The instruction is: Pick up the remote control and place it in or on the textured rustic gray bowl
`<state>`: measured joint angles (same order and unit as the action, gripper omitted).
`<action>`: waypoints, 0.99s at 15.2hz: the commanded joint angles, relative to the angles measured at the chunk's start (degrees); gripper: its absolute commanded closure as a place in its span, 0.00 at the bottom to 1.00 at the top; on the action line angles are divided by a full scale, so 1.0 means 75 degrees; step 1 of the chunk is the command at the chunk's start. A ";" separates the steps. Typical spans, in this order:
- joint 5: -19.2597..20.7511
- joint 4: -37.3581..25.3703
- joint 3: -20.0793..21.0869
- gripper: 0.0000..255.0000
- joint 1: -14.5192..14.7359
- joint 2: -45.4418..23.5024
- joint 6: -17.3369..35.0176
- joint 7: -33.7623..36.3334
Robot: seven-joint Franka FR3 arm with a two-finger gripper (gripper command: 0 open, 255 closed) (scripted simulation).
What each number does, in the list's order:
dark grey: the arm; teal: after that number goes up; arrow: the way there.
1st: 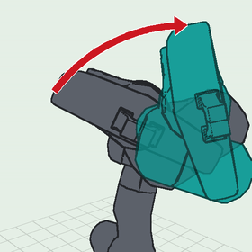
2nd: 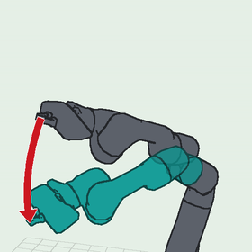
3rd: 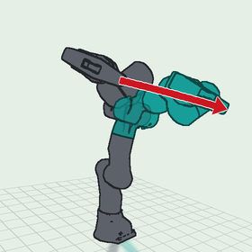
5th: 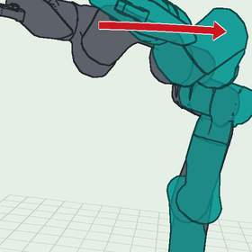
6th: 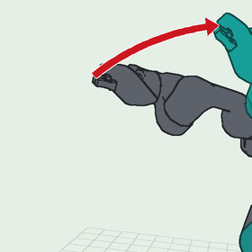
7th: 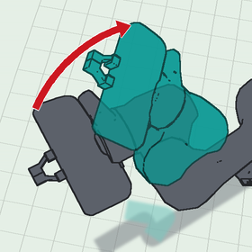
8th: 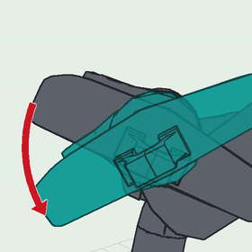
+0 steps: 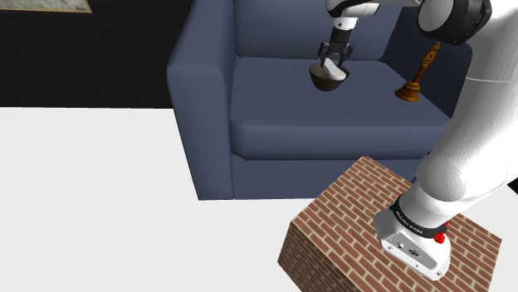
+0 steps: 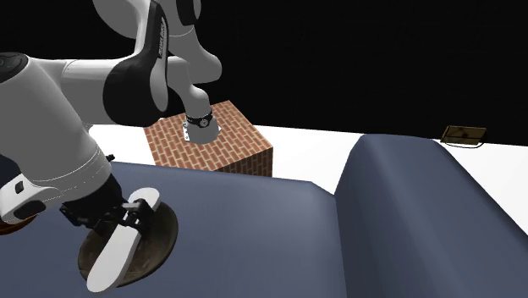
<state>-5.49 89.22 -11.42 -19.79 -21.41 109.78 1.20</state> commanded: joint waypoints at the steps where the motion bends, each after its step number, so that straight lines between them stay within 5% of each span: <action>1: 0.0000 0.0002 0.0001 0.00 0.0001 -0.0001 -0.0001 0.0000; 4: -0.0002 -0.0005 0.0001 0.00 -0.0001 -0.0009 0.0000 -0.0001; 8: 0.0036 -0.0827 -0.0023 0.00 -0.0031 0.0096 -0.0925 0.0033; 15: 0.0036 -0.0827 -0.0023 0.00 -0.0031 0.0096 -0.0925 0.0033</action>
<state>-5.22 83.03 -11.59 -20.02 -20.69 102.86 1.45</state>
